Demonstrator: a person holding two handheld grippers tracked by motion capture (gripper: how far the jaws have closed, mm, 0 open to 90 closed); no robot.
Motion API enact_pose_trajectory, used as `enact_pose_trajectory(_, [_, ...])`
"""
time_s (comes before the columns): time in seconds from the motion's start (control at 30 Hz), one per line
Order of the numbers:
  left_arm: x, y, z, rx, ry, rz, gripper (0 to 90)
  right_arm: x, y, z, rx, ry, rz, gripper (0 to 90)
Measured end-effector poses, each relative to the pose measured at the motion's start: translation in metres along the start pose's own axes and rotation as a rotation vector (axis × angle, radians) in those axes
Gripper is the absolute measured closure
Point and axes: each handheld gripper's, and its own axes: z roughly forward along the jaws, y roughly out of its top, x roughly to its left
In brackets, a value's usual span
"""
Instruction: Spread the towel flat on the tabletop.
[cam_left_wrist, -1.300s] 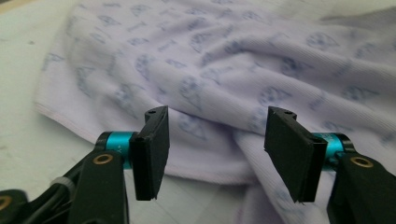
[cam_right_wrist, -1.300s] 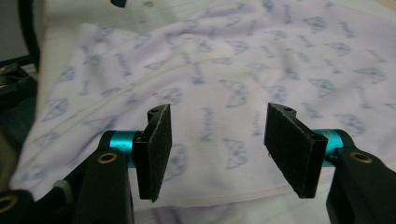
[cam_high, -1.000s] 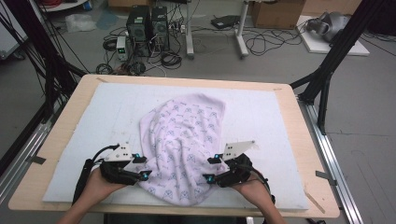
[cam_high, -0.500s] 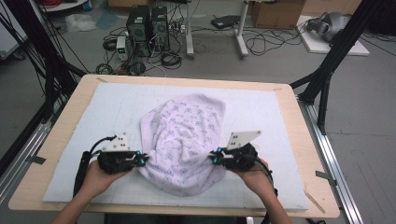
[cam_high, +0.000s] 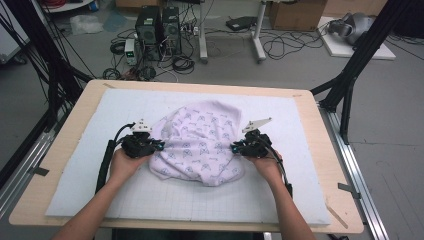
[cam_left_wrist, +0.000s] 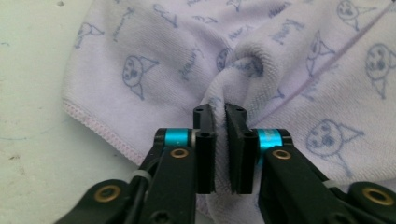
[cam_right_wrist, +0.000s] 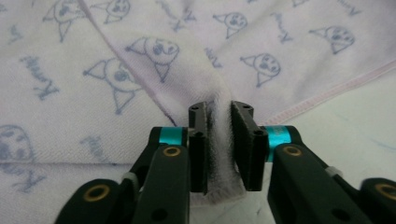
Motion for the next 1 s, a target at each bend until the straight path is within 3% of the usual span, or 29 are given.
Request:
enact_pose_trajectory(0.13, [0.002,0.001,-0.019,-0.049,-0.005,-0.015,63.0,0.004,0.002,-0.017,-0.068,-0.018,-0.005,65.1])
enact_pose_trajectory(0.2, [0.000,0.001,-0.032,-0.078,-0.005,0.004,59.5,0.009,0.002,-0.031,-0.121,-0.013,-0.014,60.7])
enact_pose_trajectory(0.27, [-0.005,0.001,-0.046,-0.091,0.002,0.033,54.8,0.015,0.002,-0.042,-0.140,-0.034,-0.039,54.1])
enact_pose_trajectory(0.37, [-0.013,-0.002,-0.060,-0.105,0.006,0.067,50.4,0.025,0.001,-0.055,-0.158,-0.022,-0.052,50.5])
enact_pose_trajectory(0.47, [-0.024,-0.010,-0.068,-0.111,-0.019,0.099,49.4,0.040,-0.004,-0.066,-0.198,-0.004,-0.110,50.6])
enact_pose_trajectory(0.67, [-0.046,-0.036,-0.064,-0.093,-0.080,0.127,53.9,0.061,-0.025,-0.060,-0.155,0.056,-0.162,52.7])
enact_pose_trajectory(0.8, [-0.055,-0.048,-0.050,-0.018,-0.116,0.161,58.7,0.068,-0.035,-0.050,-0.116,0.092,-0.175,52.6])
enact_pose_trajectory(1.0, [-0.057,-0.048,-0.028,0.056,-0.130,0.164,55.0,0.073,-0.042,-0.034,-0.072,0.124,-0.187,51.3])
